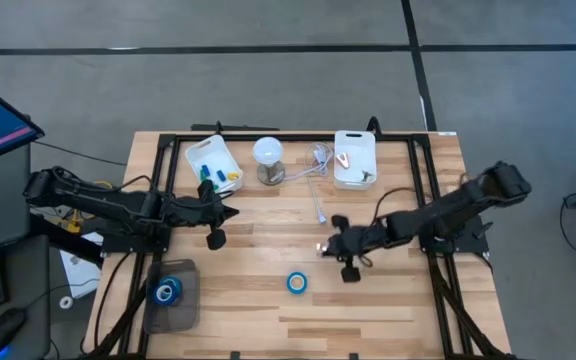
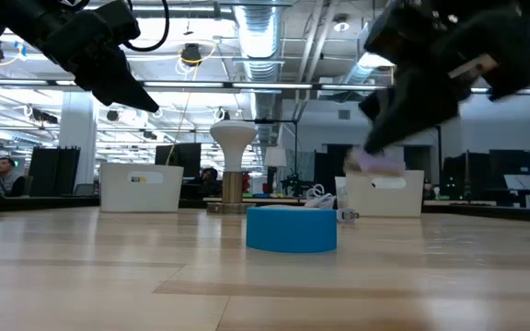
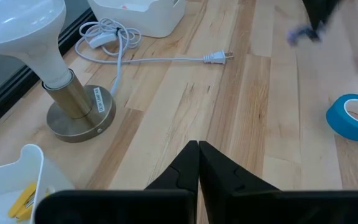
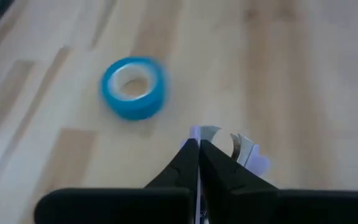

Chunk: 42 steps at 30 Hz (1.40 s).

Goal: Pick and place Stapler, Stapler remover, tape
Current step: Put the purple staple remover into the right white bin

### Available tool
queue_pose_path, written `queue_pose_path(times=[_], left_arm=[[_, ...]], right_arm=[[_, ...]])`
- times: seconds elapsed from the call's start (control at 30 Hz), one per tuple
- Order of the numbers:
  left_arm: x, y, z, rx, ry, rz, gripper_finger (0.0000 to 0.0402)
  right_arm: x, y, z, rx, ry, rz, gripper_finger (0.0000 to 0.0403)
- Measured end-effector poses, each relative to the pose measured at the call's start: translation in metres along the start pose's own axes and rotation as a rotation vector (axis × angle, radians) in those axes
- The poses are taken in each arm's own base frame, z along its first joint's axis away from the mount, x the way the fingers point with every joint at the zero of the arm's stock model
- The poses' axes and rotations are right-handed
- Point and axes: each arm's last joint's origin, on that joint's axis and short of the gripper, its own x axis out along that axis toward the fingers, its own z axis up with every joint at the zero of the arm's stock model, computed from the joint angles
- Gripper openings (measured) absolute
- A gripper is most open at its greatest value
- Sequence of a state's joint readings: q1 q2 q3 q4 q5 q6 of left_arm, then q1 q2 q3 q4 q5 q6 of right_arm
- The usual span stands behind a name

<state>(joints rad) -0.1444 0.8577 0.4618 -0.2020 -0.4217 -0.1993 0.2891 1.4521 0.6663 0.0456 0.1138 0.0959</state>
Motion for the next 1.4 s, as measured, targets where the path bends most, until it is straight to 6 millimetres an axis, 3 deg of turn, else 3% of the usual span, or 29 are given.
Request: queue_pose_path(times=[0.3, 0.5, 0.67, 0.97, 1.27, 1.4], left_arm=[[0.000, 0.000, 0.000, 0.000, 0.000, 0.000, 0.0002], [0.000, 0.000, 0.000, 0.002, 0.000, 0.000, 0.0002], [0.000, 0.000, 0.000, 0.011, 0.000, 0.000, 0.0002], [0.000, 0.000, 0.000, 0.011, -0.001, 0.000, 0.0002], [0.000, 0.000, 0.000, 0.010, -0.001, -0.001, 0.0002], [0.000, 0.000, 0.000, 0.010, -0.001, -0.001, 0.0002]], right_arm=[[-0.081, -0.057, 0.014, 0.072, -0.100, -0.419, 0.0000], [-0.109, -0.105, 0.013, 0.167, -0.144, -0.635, 0.0000], [-0.106, -0.145, -0.002, 0.263, -0.058, -0.722, 0.0000], [-0.076, -0.203, -0.035, 0.436, 0.073, -0.745, 0.0000], [-0.054, -0.232, -0.068, 0.528, 0.206, -0.761, 0.0000], [-0.051, -0.236, -0.071, 0.545, 0.202, -0.738, 0.0000]])
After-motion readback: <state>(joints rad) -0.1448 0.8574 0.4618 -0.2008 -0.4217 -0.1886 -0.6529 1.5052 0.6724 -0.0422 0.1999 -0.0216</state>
